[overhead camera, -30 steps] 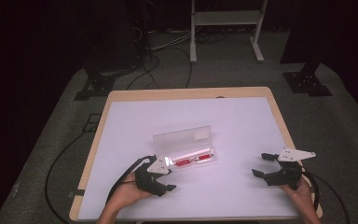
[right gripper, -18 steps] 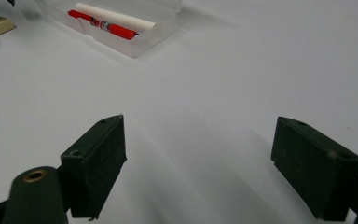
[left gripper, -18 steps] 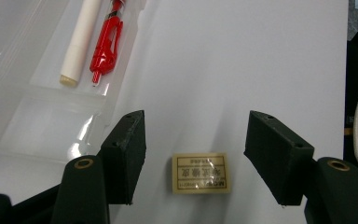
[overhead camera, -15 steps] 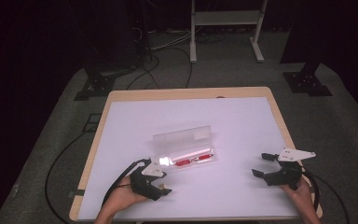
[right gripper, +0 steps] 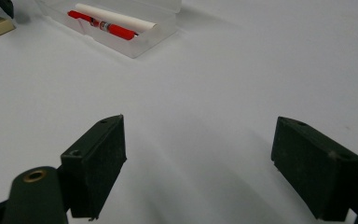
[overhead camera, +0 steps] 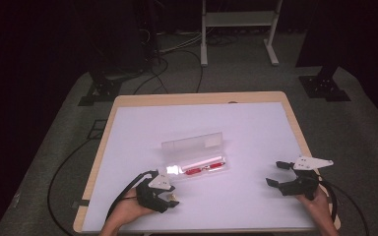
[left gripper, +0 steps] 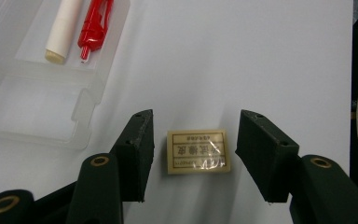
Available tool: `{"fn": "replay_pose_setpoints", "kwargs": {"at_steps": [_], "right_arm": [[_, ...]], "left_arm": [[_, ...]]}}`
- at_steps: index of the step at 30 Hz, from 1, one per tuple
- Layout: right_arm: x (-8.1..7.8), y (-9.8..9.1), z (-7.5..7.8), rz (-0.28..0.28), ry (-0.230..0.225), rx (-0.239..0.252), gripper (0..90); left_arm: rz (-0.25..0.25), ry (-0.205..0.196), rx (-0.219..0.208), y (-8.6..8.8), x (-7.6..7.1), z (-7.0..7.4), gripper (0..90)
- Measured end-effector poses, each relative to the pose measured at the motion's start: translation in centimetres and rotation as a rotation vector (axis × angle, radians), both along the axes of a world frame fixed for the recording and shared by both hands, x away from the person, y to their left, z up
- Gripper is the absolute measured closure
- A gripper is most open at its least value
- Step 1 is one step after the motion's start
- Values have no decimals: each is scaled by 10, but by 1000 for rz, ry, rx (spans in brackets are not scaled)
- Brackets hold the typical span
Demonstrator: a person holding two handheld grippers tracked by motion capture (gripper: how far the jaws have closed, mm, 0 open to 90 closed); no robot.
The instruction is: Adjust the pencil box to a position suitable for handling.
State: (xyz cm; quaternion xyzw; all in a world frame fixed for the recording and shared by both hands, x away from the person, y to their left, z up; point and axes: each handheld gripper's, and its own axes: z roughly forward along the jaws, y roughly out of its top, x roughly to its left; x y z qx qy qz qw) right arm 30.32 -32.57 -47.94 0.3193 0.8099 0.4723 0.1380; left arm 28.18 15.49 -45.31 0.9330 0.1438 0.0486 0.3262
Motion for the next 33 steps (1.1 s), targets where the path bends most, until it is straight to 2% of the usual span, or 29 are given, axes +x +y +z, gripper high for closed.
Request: {"fn": "replay_pose_setpoints", "kwargs": {"at_steps": [11, 15, 21, 28, 33], "right_arm": [[0, 0, 0, -1, 0, 0, 167], [0, 0, 0, -1, 0, 0, 167], [0, 0, 0, 0, -1, 0, 168], [0, 0, 0, -2, 0, 2, 167], [0, 0, 0, -1, 1, 2, 167]], "left_arm": [[-22, -4, 10, 3, -1, -3, 579], [-31, -15, 18, 2, -1, -2, 586], [-25, -19, -6, 2, -1, 0, 591], [-8, -50, -29, 3, 2, 8, 592], [3, -60, -23, 4, 6, 10, 593]]}}
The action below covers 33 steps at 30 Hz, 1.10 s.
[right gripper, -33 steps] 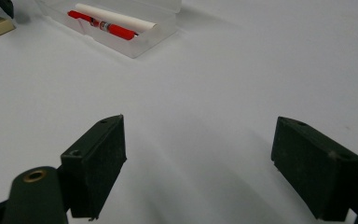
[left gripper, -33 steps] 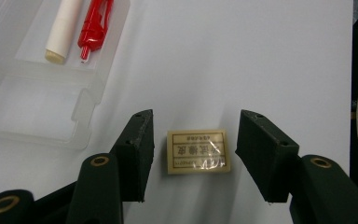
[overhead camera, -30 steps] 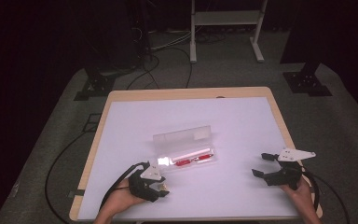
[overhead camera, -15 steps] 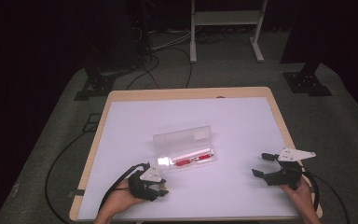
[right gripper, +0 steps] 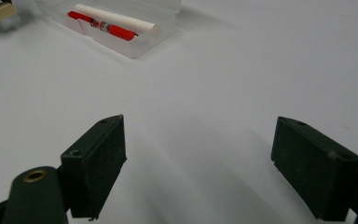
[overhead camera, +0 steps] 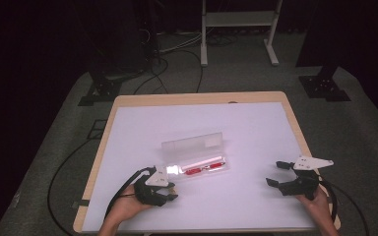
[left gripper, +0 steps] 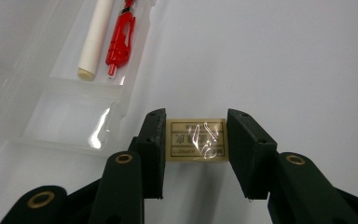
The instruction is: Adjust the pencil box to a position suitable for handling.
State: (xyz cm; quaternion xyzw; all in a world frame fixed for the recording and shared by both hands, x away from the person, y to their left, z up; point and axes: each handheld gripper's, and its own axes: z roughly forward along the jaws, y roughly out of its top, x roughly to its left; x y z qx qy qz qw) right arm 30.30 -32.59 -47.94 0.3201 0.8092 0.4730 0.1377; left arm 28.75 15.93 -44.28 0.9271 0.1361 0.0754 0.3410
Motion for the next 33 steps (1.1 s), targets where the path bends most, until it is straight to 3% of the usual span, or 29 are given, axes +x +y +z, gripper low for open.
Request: {"fn": "replay_pose_setpoints", "kwargs": {"at_steps": [17, 33], "right_arm": [[0, 0, 0, 0, 0, 2, 167], [0, 0, 0, 0, 0, 4, 167]], "left_arm": [[23, -39, 0, 0, 15, 14, 594], [47, -49, -5, -1, 32, 20, 594]]}}
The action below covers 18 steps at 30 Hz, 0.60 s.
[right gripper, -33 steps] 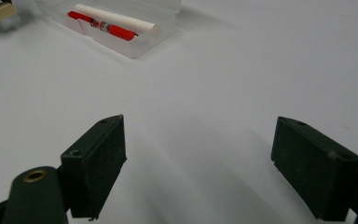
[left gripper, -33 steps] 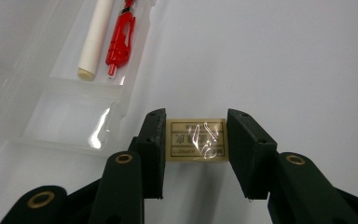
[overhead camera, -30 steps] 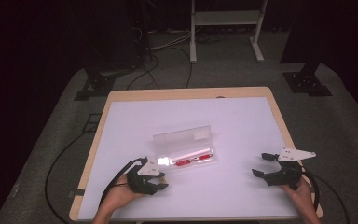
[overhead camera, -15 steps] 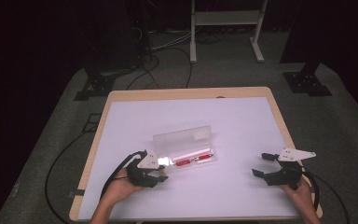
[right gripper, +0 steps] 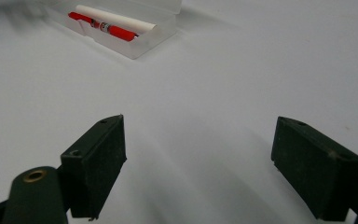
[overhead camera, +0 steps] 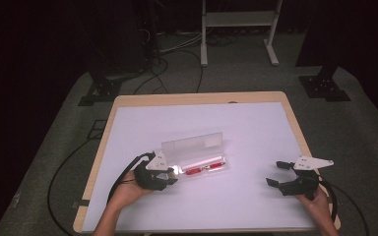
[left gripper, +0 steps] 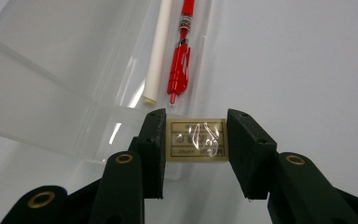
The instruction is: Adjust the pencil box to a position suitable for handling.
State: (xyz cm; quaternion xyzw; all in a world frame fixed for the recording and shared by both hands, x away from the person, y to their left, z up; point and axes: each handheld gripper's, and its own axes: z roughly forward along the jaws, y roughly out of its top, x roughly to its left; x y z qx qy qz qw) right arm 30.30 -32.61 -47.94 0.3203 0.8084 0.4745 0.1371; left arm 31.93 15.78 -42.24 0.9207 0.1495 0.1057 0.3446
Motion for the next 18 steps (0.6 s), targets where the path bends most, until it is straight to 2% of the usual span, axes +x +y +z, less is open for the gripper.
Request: {"fn": "replay_pose_setpoints", "kwargs": {"at_steps": [18], "right_arm": [[0, 0, 0, 0, -3, -4, 167]], "left_arm": [[29, -4, 6, 1, 19, 3, 595]]}}
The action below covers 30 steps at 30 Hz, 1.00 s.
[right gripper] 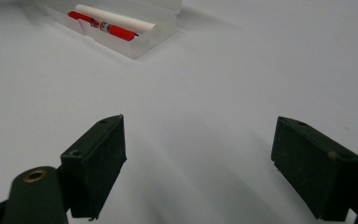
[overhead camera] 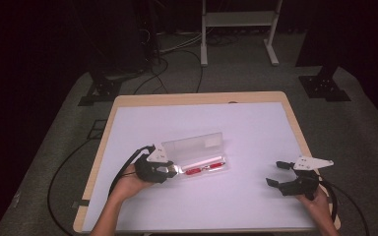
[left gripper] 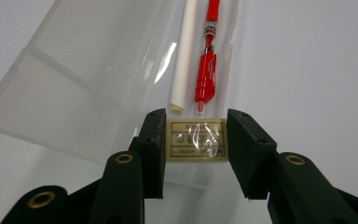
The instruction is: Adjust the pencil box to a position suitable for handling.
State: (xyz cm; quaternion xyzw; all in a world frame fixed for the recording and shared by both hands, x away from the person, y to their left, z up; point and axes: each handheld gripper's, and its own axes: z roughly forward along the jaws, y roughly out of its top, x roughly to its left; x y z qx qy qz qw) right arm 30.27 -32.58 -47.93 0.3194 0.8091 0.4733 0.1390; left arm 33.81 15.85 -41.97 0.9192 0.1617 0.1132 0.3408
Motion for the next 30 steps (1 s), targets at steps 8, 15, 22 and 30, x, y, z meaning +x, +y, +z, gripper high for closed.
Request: {"fn": "replay_pose_setpoints", "kwargs": {"at_steps": [8, 15, 22, 30], "right_arm": [[0, 0, 0, 0, -1, 0, 167], [0, 0, 0, 0, 0, 3, 167], [0, -1, 0, 0, 1, 9, 164], [0, -1, 0, 5, 2, 10, 164]], "left_arm": [[9, 4, 5, 0, 7, -4, 595], [15, 14, 0, -1, 12, -8, 594], [16, 25, 7, -1, 17, -12, 594], [9, 36, 26, -4, 19, -17, 594]]}}
